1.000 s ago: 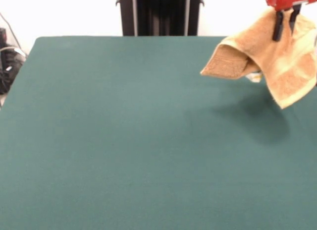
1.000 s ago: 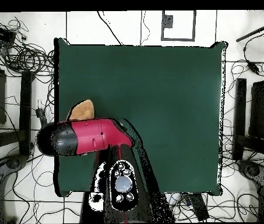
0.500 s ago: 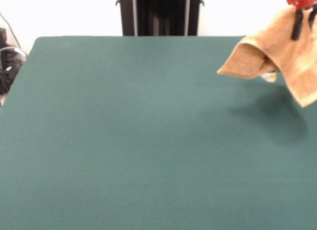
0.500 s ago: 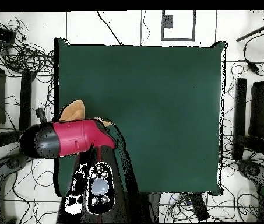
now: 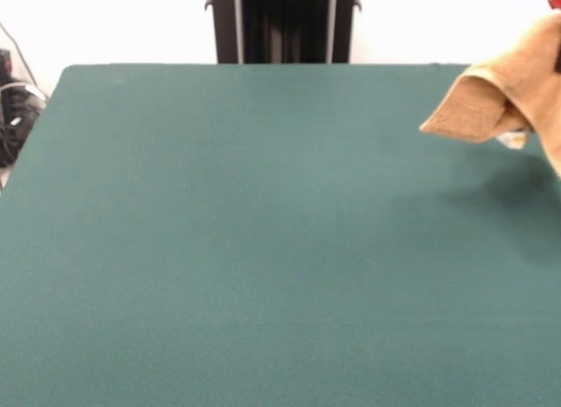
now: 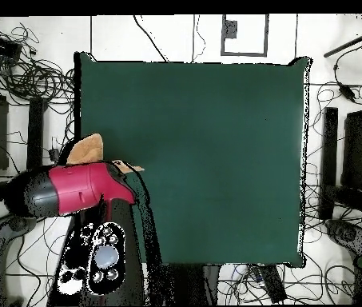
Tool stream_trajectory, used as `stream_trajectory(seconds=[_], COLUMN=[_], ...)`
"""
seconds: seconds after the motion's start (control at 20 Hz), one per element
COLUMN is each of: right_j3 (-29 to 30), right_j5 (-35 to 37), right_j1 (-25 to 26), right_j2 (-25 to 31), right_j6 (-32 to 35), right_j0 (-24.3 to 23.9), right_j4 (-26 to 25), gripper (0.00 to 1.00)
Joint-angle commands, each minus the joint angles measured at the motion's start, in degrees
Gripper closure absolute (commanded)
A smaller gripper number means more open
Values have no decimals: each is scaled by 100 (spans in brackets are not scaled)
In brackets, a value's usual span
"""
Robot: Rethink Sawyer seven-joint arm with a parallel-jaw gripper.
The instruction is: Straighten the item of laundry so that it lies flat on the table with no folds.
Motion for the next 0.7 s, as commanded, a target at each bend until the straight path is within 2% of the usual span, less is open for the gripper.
stream_trajectory(seconds=[0.05,0.3,0.7], right_j3=[-412,-200,-337], right_j5=[463,339,326], right_j1=[441,346,450], right_j2=[-43,-63,-74], right_j6=[1788,1801,1866], right_j0=[277,243,356], right_j4=[430,473,526], gripper=[100,100,100])
